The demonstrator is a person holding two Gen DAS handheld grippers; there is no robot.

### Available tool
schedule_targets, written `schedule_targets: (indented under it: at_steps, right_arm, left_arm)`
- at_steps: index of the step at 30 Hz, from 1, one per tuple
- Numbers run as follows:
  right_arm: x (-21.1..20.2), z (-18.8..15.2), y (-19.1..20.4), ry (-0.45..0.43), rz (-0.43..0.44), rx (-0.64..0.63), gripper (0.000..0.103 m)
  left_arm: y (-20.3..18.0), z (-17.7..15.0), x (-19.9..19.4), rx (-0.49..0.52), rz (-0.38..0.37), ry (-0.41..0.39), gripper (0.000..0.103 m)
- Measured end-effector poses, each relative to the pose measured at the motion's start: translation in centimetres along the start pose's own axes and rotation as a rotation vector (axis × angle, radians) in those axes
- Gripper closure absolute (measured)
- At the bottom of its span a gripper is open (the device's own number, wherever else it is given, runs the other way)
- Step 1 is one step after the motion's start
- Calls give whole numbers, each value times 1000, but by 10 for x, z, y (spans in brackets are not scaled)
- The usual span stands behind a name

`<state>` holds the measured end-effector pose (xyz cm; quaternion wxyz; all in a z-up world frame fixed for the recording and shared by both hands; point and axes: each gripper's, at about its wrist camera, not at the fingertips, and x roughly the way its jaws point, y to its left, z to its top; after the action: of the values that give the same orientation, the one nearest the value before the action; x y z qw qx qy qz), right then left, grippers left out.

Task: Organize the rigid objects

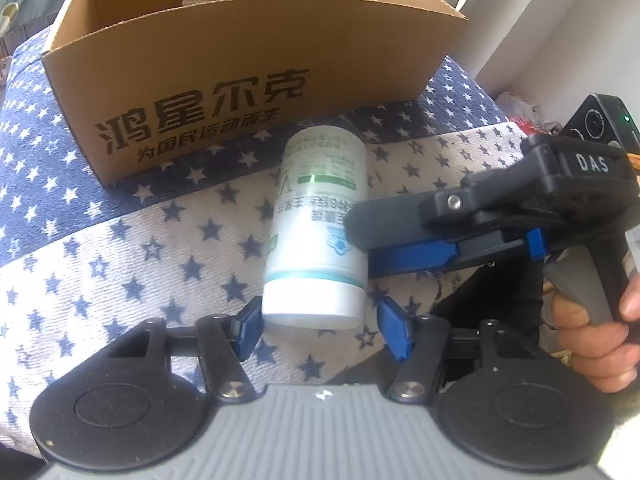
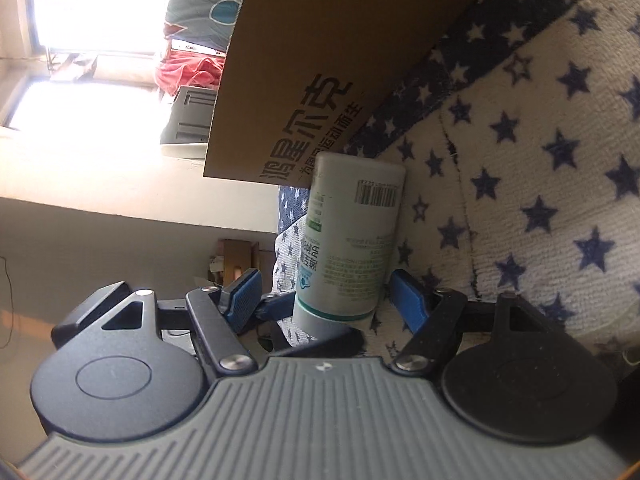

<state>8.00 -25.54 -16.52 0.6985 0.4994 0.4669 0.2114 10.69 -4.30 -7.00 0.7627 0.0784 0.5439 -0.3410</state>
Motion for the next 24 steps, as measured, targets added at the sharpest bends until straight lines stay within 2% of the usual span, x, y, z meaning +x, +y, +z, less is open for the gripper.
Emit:
schedule_targets:
  at_steps: [2, 6, 17, 24]
  right_arm:
    - [3, -1, 2, 2, -8, -7, 31]
    - [6, -1, 5, -3, 9, 2, 31]
    - [-25, 8, 6, -52, 148, 60, 31]
    - [-43, 24, 5, -116, 212, 83, 31]
  left_arm:
    - [-2, 1, -4, 4, 2, -21, 50]
    - [-9, 3, -18, 27, 14, -63, 50]
    - [-33, 36, -49, 111, 90, -188, 50]
    - [-43, 63, -43, 149, 114, -205, 50]
